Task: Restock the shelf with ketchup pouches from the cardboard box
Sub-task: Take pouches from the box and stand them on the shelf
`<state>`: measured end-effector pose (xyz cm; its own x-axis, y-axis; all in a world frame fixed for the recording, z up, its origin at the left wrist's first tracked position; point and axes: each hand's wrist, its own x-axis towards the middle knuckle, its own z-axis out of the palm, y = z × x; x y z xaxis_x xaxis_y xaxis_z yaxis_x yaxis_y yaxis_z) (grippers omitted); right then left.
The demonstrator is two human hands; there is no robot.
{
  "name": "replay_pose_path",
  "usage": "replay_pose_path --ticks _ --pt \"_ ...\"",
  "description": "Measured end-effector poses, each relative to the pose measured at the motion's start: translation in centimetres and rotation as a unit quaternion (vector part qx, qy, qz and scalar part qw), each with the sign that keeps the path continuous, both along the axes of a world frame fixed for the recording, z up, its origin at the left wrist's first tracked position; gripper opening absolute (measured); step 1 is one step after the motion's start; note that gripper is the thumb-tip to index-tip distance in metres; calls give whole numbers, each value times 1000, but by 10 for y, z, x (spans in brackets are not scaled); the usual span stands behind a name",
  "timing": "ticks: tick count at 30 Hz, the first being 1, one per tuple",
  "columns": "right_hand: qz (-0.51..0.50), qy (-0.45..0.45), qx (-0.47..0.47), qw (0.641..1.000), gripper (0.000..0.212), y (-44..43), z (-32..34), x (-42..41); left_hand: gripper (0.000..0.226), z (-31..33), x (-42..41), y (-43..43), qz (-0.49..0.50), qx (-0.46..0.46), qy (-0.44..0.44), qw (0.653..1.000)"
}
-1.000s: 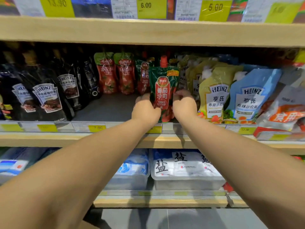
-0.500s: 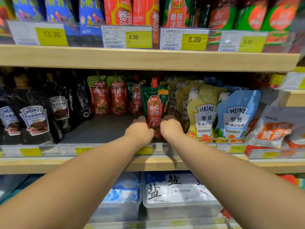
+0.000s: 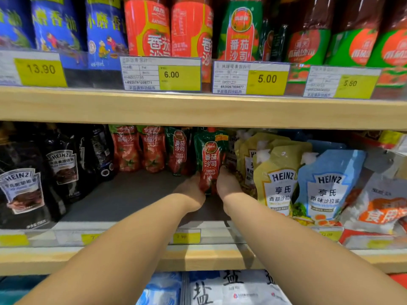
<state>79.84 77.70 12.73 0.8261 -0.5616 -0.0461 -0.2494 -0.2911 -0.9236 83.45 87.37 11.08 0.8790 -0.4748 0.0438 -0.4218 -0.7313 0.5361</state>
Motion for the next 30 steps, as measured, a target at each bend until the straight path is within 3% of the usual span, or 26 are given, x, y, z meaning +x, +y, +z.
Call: replay_pose_path --ticks 10,14,17,20,26,30 --pt "-9 -23 3 1000 40 -6 -8 14 64 -4 26 -3 -27 -15 11 999" --pt "-55 -88 -14 994 37 2 -5 11 53 -1 17 8 15 -100 -39 994" --pt "-43 -193 -59 979 21 28 1 0 46 7 6 33 101 -225 -141 959" --pt "55 -258 -85 961 18 66 1 -17 37 11 -7 79 177 -291 -218 915" --pt "194 -302 -183 915 16 161 -35 -52 32 -18 -49 210 267 -189 -338 883" --pt "270 -319 -193 888 18 230 -62 -70 20 -71 -85 297 385 -144 -278 868"
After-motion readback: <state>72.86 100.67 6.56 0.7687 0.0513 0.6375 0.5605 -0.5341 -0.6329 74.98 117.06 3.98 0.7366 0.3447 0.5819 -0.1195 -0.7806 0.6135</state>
